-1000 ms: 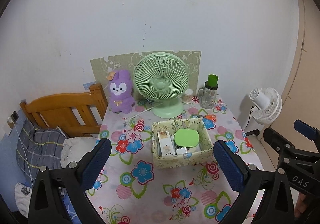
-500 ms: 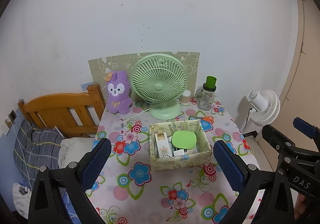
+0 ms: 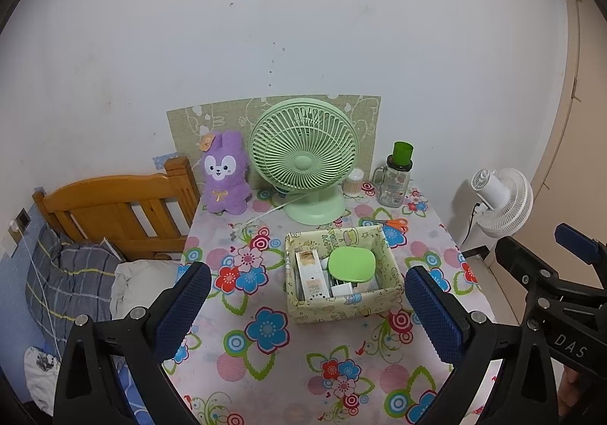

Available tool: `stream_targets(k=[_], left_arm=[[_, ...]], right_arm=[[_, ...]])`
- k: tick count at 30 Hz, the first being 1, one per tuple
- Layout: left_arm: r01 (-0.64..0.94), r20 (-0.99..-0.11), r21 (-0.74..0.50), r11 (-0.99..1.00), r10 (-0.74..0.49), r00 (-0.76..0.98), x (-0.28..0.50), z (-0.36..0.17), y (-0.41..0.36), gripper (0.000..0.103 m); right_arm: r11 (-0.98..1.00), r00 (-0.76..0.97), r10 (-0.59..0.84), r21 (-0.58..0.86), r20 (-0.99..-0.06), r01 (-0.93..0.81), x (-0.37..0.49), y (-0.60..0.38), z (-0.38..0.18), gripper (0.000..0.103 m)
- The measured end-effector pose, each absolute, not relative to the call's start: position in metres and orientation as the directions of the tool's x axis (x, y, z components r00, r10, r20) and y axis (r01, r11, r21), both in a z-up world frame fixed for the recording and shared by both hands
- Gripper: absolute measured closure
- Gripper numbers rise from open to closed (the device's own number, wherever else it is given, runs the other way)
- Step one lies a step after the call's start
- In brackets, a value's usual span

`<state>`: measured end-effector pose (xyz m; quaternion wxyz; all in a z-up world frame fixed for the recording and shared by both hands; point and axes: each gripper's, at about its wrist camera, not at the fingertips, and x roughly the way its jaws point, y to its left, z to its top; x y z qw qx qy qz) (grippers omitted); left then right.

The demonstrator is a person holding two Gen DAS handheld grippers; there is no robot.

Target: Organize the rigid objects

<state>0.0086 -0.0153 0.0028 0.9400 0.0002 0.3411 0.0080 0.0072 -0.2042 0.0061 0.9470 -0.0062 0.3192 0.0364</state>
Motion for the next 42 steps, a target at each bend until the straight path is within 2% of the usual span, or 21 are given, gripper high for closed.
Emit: stream_targets(k=[42], left_arm=[[-0.014, -0.651, 0.020, 1.000, 0.024, 0.759, 0.013, -0.004, -0.013, 0.000]], right_arm=[[0.998, 0.781, 0.061, 0.016, -0.622, -0.064, 0.014, -0.198, -0.005, 0.006]])
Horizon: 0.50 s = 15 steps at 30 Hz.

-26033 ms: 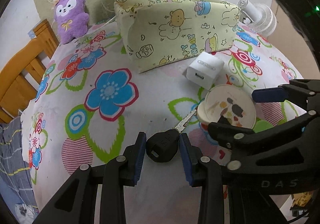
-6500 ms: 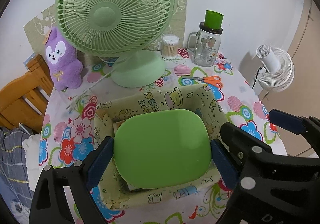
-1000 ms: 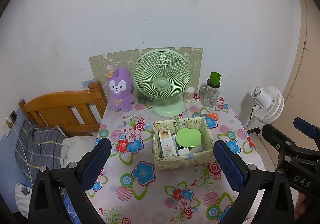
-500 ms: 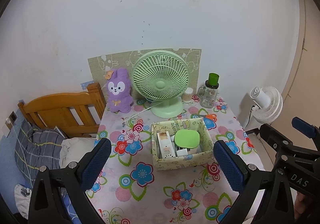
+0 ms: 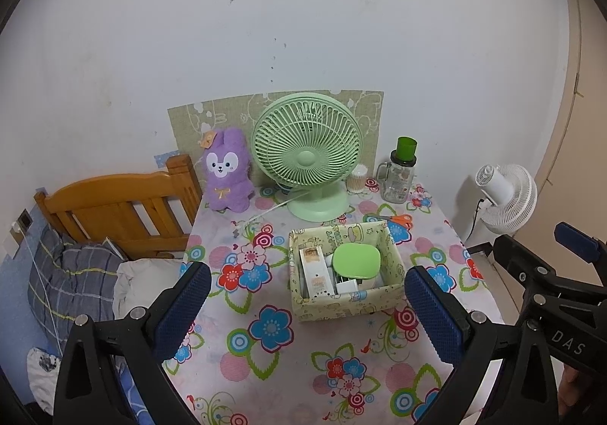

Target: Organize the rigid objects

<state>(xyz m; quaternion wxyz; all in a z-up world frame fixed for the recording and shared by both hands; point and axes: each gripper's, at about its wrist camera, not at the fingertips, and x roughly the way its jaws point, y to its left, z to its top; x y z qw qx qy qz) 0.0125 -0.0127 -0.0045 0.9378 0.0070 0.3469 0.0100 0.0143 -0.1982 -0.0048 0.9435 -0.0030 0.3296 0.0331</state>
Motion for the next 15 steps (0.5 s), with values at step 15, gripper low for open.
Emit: stream_targets(k=[15], left_arm=[[-0.021, -0.650, 0.020, 1.000, 0.029, 0.760, 0.0109, -0.0039, -0.0099, 0.000]], right_arm=[[0.997, 0.782, 0.064, 0.014, -0.620, -0.070, 0.0122, -0.1944, -0.0037, 0.006]])
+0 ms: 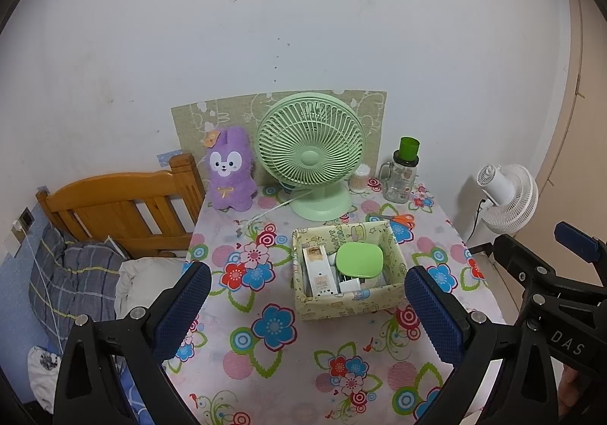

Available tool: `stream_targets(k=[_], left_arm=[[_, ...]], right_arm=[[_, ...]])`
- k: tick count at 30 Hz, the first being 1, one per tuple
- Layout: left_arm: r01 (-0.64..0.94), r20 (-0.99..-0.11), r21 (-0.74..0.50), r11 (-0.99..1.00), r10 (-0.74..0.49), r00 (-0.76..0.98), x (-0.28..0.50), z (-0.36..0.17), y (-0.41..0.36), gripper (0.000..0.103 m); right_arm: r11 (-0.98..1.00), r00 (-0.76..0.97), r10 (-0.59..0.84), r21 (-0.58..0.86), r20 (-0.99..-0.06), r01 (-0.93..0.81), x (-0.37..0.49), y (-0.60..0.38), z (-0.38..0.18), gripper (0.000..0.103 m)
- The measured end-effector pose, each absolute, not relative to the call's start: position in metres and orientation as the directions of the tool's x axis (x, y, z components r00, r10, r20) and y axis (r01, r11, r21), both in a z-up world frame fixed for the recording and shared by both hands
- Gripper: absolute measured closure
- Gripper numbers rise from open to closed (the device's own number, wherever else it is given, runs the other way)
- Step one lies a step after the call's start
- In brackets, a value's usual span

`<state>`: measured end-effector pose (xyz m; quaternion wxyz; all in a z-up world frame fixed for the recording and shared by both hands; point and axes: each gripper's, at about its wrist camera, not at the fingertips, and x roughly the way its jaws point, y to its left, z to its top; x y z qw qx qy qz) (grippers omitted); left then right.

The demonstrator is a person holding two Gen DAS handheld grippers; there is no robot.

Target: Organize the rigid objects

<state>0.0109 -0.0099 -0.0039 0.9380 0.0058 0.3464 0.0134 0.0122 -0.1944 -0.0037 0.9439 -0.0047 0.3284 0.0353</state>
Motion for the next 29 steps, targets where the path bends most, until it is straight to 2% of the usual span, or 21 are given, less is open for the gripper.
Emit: stream_targets(k=[29], left_arm=[[-0.005, -0.662, 0.000, 1.000, 0.004, 0.749, 0.021, -0.006, -0.011, 0.000]], right_arm=[[0.998, 0.766, 0.055, 0.014, -0.640, -0.059, 0.023, -0.195, -0.004, 0.006]])
